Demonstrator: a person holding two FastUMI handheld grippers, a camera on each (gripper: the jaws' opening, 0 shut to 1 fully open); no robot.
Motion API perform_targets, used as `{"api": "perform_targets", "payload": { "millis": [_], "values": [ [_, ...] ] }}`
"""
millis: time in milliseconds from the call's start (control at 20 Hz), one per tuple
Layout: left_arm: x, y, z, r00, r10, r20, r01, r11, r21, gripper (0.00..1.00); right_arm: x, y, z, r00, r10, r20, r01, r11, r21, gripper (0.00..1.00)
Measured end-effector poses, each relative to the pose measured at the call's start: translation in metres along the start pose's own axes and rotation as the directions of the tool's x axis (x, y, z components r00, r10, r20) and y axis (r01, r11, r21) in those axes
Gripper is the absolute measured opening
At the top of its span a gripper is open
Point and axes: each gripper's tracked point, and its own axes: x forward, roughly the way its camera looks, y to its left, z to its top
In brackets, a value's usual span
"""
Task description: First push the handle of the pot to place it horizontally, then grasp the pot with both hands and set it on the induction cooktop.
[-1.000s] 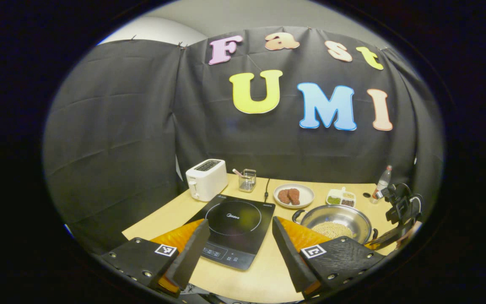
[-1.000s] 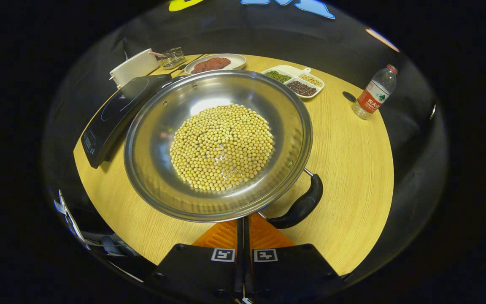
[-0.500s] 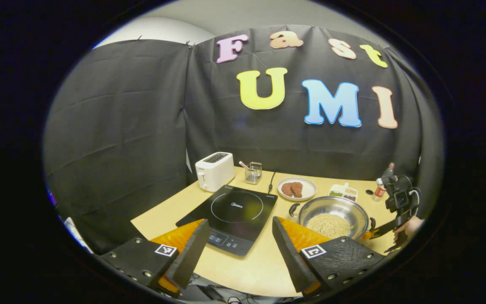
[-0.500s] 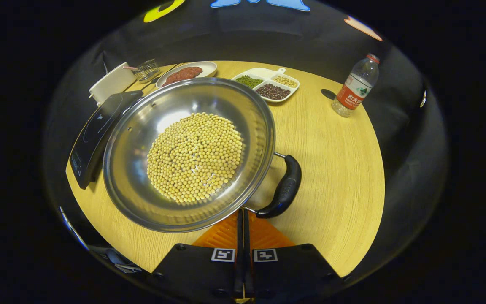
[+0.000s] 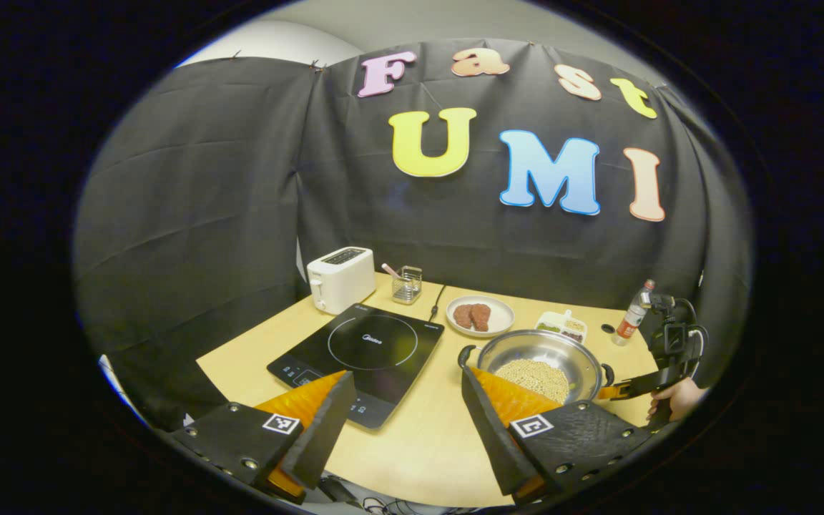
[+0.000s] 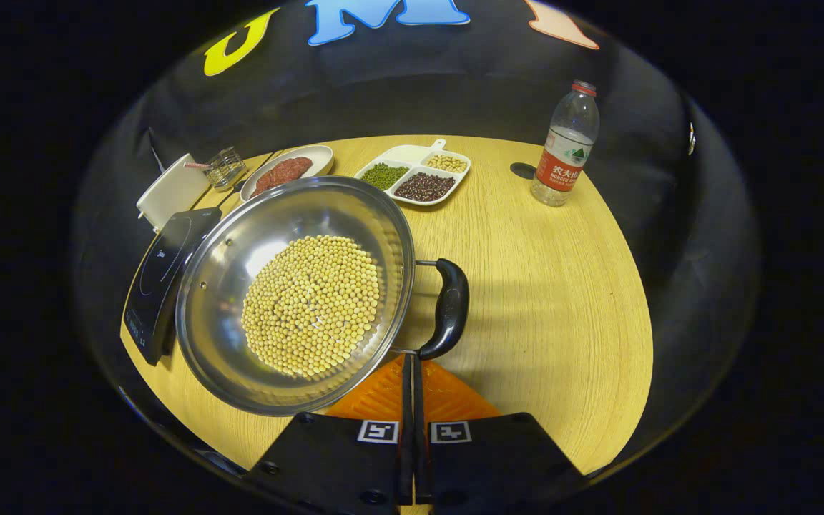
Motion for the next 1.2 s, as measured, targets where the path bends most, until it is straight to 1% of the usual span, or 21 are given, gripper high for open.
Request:
{"api": "perform_targets", "payload": {
  "millis": [100, 150, 200, 250, 300, 350, 400, 450, 550, 650, 800, 1000, 1200],
  "values": [
    [0.012, -0.011, -0.001, 1.0, -0.026, -0.013, 0.026, 1.0, -0.01, 0.91, -0.005, 0.0, -0.002, 1.0, 0.022, 0.017, -0.022, 1.0, 0.016, 0.03],
    [0.021, -0.016, -0.003, 0.999, -0.043, -0.023, 0.043, 0.999, -0.017, 0.85, -0.01, -0.004, -0.002, 0.999, 0.021, 0.031, -0.022, 0.999, 0.028, 0.02],
    [0.032, -0.021, -0.004, 0.998, -0.06, -0.038, 0.059, 0.998, -0.024, 0.91, -0.017, -0.007, 0.0, 0.998, 0.023, 0.054, -0.026, 0.999, 0.039, 0.05],
    [0.042, -0.026, -0.005, 0.996, -0.08, -0.049, 0.078, 0.996, -0.031, 0.91, -0.024, -0.011, 0.003, 0.997, 0.023, 0.075, -0.027, 0.998, 0.057, 0.28],
    [0.056, -0.032, -0.005, 0.992, -0.108, -0.06, 0.106, 0.994, -0.037, 0.91, -0.03, -0.015, 0.003, 0.996, 0.027, 0.089, -0.034, 0.996, 0.083, 0.4],
    [0.07, -0.038, -0.005, 0.987, -0.141, -0.076, 0.138, 0.99, -0.042, 0.91, -0.035, -0.017, 0.005, 0.995, 0.033, 0.099, -0.044, 0.993, 0.113, 0.62],
    [0.085, -0.042, -0.004, 0.981, -0.168, -0.092, 0.165, 0.985, -0.045, 0.85, -0.039, -0.023, 0.005, 0.994, 0.023, 0.104, -0.038, 0.989, 0.144, 0.75],
    [0.1, -0.045, -0.004, 0.976, -0.191, -0.104, 0.187, 0.981, -0.05, 0.91, -0.042, -0.027, 0.007, 0.994, 0.018, 0.109, -0.037, 0.984, 0.176, 0.97],
    [0.128, -0.05, -0.003, 0.961, -0.242, -0.134, 0.235, 0.97, -0.066, 0.91, -0.041, -0.032, 0.015, 0.993, 0.006, 0.118, -0.034, 0.972, 0.232, 0.98],
    [0.155, -0.055, -0.007, 0.943, -0.287, -0.167, 0.28, 0.958, -0.064, 0.91, -0.04, -0.038, 0.026, 0.99, -0.026, 0.139, -0.013, 0.962, 0.273, 0.98],
    [0.198, -0.067, -0.027, 0.906, -0.345, -0.246, 0.344, 0.938, -0.049, 0.91, -0.029, -0.033, 0.032, 0.992, -0.027, 0.122, -0.013, 0.947, 0.32, 0.98],
    [0.249, -0.085, -0.066, 0.851, -0.4, -0.341, 0.401, 0.913, -0.071, 0.92, -0.005, -0.026, 0.037, 0.995, -0.019, 0.102, -0.015, 0.946, 0.324, 0.98],
    [0.28, -0.106, -0.098, 0.796, -0.449, -0.406, 0.449, 0.888, -0.1, 0.92, 0.019, -0.026, 0.04, 0.995, -0.019, 0.097, -0.013, 0.949, 0.315, 0.98]
  ]
}}
